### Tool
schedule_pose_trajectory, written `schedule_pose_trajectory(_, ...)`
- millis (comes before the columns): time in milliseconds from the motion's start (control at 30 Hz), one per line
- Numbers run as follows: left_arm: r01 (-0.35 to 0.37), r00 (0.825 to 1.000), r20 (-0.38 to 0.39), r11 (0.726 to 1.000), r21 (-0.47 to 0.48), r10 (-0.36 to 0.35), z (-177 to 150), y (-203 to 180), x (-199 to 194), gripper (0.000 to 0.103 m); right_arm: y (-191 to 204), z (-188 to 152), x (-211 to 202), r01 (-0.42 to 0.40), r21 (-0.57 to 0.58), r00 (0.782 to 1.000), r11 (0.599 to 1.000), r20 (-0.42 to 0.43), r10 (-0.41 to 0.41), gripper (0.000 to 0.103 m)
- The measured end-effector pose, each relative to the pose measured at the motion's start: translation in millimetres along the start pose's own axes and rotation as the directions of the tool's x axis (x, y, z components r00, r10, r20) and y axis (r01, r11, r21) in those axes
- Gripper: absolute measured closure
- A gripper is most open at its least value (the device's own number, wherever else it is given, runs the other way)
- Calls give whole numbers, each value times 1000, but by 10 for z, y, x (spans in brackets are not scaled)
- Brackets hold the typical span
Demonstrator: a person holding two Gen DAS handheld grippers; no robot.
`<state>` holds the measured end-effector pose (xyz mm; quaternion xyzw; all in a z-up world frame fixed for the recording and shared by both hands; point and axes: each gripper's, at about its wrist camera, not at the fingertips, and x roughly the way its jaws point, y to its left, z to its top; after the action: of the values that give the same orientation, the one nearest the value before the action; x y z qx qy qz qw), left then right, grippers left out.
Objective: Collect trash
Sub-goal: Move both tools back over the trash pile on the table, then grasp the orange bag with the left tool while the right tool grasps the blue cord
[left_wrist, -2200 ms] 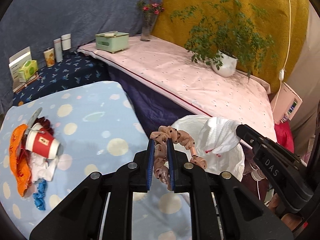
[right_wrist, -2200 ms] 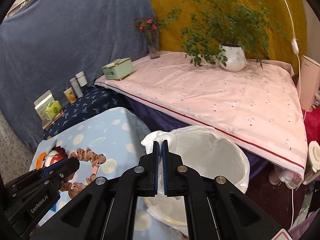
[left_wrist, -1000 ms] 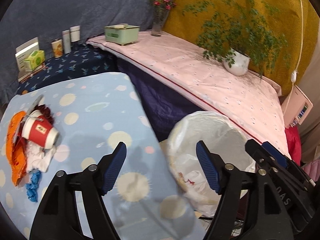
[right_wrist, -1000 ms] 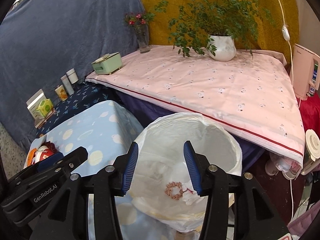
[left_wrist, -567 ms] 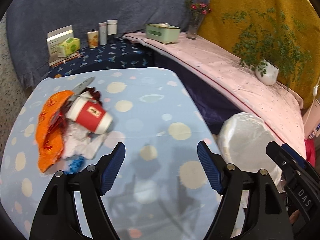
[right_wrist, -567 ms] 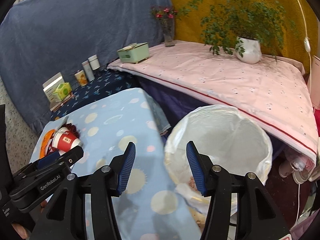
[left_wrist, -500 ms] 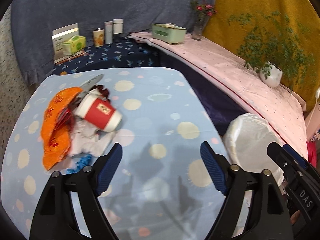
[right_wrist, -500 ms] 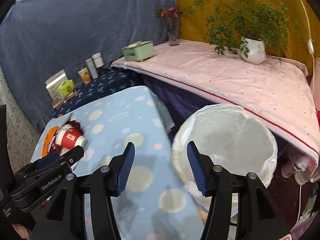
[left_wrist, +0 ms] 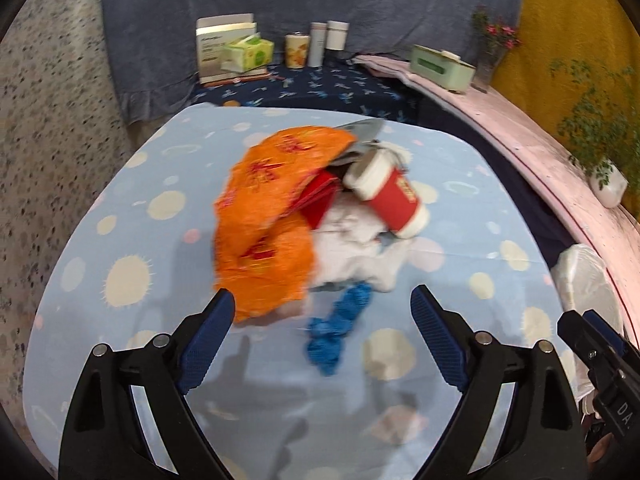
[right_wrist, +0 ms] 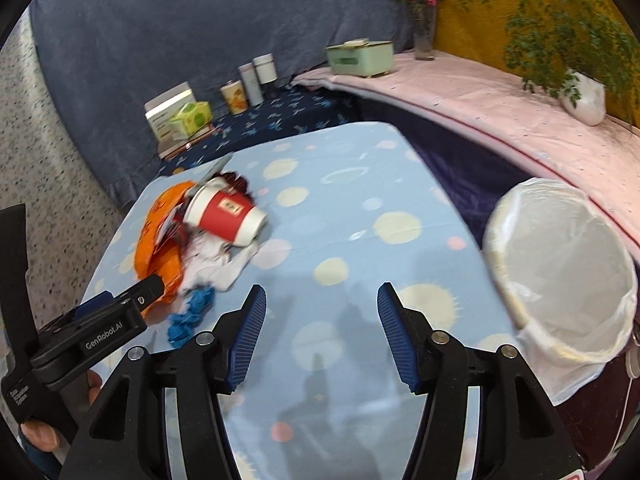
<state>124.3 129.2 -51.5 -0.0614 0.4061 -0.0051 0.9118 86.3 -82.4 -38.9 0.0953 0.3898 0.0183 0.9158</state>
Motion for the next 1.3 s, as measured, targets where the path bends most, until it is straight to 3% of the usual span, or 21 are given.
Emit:
schedule_pose_trajectory(467,-29,997,-73,990,-136,20,-58,931,272,14,916,-326,627,-92,-87,987,992,-143,79,46)
schedule_pose_trajectory(833,11,994,-106,989,-148,-27,-48,950,487,14,1201,-452,968,-103,-100,976,990,-202,81,47)
schedule_pose_trajectory(933,34,990,-129,987,-159,-55,-35,915,618,14,1185,-458,1008,-104,-101,976,989,-203,82,58)
schedule_pose_trajectory(1000,47,988,-139,983,-175,-72,-39,900,682,14,1161,-448,1013,-115,-99,974,988,-205,93,74)
schedule_pose_trajectory(1100,61,986,-139,980,-187,-88,-25,860,734,15,1112,-443,1005,-136,-83,971,987,-209,116,81)
schedule_pose_trajectory(1200,84,985,-135,981,-175,-109,-3,785,737,28,1077,-448,965,-139,-74,971,988,-206,121,85)
schedule_pose_trajectory(1300,96,984,-130,983,-158,-118,-4,717,720,49,1053,-448,904,-132,-73,973,988,-198,116,87)
